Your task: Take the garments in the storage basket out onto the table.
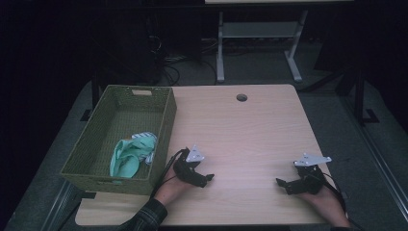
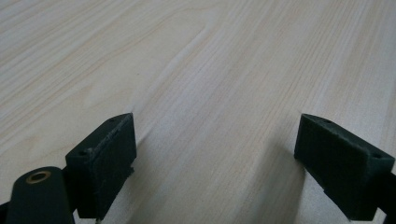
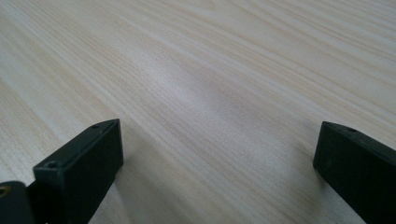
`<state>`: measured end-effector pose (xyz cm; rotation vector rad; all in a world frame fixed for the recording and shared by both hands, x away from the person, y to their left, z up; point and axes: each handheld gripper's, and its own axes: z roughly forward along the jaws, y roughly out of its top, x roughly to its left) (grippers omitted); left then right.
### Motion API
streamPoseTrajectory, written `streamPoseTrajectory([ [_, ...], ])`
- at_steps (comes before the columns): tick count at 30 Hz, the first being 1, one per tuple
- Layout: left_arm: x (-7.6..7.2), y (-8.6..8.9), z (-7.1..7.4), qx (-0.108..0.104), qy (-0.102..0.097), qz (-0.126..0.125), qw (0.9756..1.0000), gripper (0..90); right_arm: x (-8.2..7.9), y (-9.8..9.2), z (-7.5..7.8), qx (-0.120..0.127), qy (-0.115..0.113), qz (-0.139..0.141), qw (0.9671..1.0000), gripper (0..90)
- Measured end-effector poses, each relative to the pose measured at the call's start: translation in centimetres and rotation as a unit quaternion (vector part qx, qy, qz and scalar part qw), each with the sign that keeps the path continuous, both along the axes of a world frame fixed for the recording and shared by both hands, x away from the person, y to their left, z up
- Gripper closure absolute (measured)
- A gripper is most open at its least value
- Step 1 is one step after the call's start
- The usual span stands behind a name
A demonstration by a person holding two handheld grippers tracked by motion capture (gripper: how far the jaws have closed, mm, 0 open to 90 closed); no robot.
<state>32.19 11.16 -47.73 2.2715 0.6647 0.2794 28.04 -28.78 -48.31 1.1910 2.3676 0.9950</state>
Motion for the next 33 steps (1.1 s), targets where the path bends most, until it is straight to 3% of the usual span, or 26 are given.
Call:
streamPoseTrajectory([
  [17, 0.4, 0.5, 0.5, 0.014, 0.01, 0.025, 0.9995, 12.8, 0.0, 0.0, 0.0, 0.0, 0.0, 0.001, 1.0, 1.2],
  [26, 0.6, 1.0, 1.2, 0.008, 0.012, 0.045, 0.9989, 12.9, 0.0, 0.0, 0.0, -0.001, 0.0, 0.0, 1.0, 1.2],
  [33, 0.6, 1.1, 1.5, 0.009, 0.006, 0.045, 0.9989, 12.8, 0.0, 0.0, 0.0, 0.0, 0.003, -0.001, 1.0, 1.1],
])
